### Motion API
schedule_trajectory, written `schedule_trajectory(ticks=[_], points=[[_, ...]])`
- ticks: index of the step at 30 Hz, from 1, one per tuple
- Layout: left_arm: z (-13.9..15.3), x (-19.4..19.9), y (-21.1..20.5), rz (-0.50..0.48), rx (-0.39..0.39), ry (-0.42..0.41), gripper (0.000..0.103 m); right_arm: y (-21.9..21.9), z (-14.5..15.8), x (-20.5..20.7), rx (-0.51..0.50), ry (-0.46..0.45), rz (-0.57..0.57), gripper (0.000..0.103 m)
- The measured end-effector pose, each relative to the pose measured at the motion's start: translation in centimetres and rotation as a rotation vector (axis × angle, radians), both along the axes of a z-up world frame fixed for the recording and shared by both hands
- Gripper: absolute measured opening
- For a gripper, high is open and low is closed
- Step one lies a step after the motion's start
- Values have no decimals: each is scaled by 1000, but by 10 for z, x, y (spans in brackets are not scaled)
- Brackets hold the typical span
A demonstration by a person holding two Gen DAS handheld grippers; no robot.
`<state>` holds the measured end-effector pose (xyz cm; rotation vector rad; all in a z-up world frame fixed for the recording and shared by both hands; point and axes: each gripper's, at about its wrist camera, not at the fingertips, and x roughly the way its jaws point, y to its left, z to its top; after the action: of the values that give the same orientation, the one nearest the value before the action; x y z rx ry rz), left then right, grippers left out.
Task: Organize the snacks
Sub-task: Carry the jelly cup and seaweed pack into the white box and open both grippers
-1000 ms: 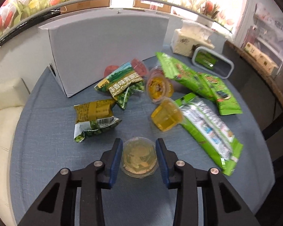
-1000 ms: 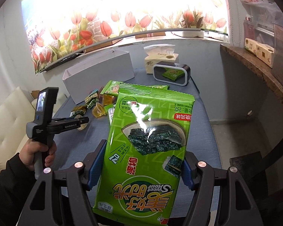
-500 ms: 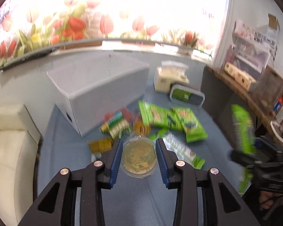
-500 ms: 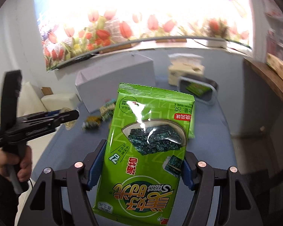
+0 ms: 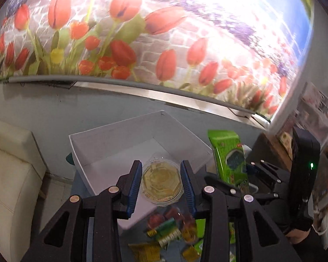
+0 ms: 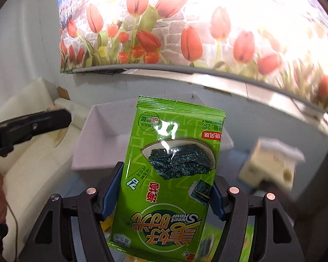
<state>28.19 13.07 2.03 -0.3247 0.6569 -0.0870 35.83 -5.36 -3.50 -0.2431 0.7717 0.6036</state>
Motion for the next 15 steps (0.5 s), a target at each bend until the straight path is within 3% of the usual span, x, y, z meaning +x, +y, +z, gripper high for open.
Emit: schedule_trajectory(ticks=[8, 11, 13, 15], points=[[-27, 48, 29, 14, -44, 70, 41, 45, -21, 90, -68, 35, -12, 73], [-35, 57, 32, 5, -55, 80, 41, 53, -33, 104, -77, 69, -12, 74], [-43, 61, 33, 11, -52, 87, 41, 58, -41, 110, -92, 83, -12, 79], [-50, 62, 34, 9, -52, 94, 42, 59, -48, 115, -103, 102, -17, 93]])
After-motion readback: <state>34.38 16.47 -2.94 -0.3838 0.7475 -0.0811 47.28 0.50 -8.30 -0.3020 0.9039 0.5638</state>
